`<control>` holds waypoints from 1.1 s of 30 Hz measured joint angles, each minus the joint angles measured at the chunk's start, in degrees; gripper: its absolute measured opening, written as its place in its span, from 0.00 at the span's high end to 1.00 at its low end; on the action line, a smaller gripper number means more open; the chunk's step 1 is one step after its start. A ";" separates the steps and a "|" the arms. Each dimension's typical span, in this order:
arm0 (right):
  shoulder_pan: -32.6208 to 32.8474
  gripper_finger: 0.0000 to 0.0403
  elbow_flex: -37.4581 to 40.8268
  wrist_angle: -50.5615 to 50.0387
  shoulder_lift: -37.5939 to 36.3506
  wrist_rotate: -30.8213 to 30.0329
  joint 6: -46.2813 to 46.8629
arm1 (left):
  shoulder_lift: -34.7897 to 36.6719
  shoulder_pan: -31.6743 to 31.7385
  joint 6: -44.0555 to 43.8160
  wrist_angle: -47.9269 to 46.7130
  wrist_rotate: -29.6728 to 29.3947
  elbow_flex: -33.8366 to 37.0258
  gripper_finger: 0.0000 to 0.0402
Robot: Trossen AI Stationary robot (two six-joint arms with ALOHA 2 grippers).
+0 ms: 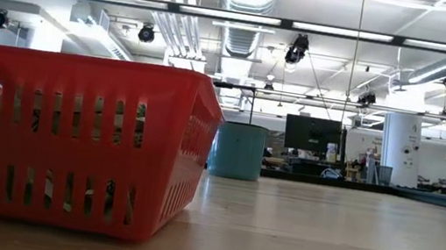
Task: Pick and place items into bin
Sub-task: Return to Home Position
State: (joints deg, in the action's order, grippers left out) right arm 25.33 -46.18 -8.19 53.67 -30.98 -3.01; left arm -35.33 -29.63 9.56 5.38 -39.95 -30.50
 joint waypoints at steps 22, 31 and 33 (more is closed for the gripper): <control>-0.11 0.86 26.53 16.69 -33.87 4.72 -7.85 | 23.91 0.19 9.23 6.82 15.14 12.55 0.57; -6.19 0.86 31.33 28.03 -34.27 24.87 -11.28 | 14.60 6.53 10.22 20.60 18.96 17.03 0.57; -9.14 0.86 30.87 25.23 -34.14 25.10 -8.90 | 14.96 8.69 9.42 20.58 19.57 17.03 0.57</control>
State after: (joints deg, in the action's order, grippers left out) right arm 16.19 -15.32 17.05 19.53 -5.88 -11.90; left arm -20.37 -20.94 18.98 25.96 -20.38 -13.47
